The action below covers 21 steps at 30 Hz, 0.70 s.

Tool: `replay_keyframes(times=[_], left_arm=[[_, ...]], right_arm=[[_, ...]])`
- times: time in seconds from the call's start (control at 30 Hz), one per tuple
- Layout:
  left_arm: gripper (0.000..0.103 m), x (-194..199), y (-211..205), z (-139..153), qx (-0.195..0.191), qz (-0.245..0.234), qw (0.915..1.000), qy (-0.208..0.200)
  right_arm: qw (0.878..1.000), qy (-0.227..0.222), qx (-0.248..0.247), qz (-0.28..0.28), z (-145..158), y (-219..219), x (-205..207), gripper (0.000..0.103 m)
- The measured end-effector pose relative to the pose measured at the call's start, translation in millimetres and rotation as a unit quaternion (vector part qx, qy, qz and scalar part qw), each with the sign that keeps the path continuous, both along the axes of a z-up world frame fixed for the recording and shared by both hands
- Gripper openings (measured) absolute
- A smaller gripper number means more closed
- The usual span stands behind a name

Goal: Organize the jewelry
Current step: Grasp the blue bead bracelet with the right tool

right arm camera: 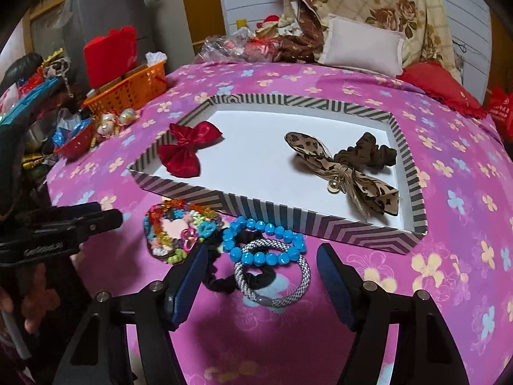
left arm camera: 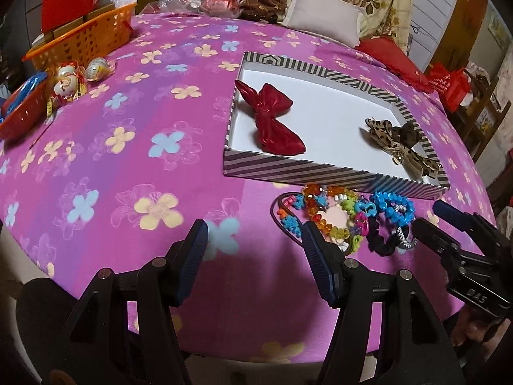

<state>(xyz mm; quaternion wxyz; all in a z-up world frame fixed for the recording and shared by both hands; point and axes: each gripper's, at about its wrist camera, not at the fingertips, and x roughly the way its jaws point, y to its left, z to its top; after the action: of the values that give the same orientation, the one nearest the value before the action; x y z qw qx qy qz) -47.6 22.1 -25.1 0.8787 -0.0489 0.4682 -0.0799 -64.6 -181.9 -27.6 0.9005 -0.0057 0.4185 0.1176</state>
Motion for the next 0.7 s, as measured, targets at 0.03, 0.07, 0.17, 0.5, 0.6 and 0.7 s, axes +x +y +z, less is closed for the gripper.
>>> replay_keyframes(times=[0.03,0.07,0.17,0.5,0.6,0.7], left_arm=[[0.061,0.2,-1.3,-0.3,0.0,-0.001,1.0,0.001],[0.061,0.5,-2.1,-0.6,0.0,-0.001,1.0,0.002],[0.061,0.6,-4.8,-1.4,-0.002,-0.004,1.0,0.004],[0.061,4.6,-5.7,-8.6,-0.009,0.0,0.9998,0.019],[0.061,4.0,-4.6,-8.6,-0.009,0.0,0.9998,0.019],[0.061,4.9,-2.5,-8.2,-0.01,0.003,0.9998,0.02]], right_arm=[[1.0,0.004,-0.004,-0.002,-2.9,0.4,2.7,0.069],[1.0,0.008,-0.007,-0.004,-5.7,0.6,5.0,0.069],[1.0,0.014,-0.006,-0.008,-9.8,-1.1,7.5,0.069],[1.0,0.004,-0.002,0.03,-3.7,8.6,3.1,0.054],[0.999,0.005,-0.004,0.043,-6.6,14.6,4.2,0.05],[0.998,0.009,-0.013,0.053,-10.9,20.6,6.9,0.045]])
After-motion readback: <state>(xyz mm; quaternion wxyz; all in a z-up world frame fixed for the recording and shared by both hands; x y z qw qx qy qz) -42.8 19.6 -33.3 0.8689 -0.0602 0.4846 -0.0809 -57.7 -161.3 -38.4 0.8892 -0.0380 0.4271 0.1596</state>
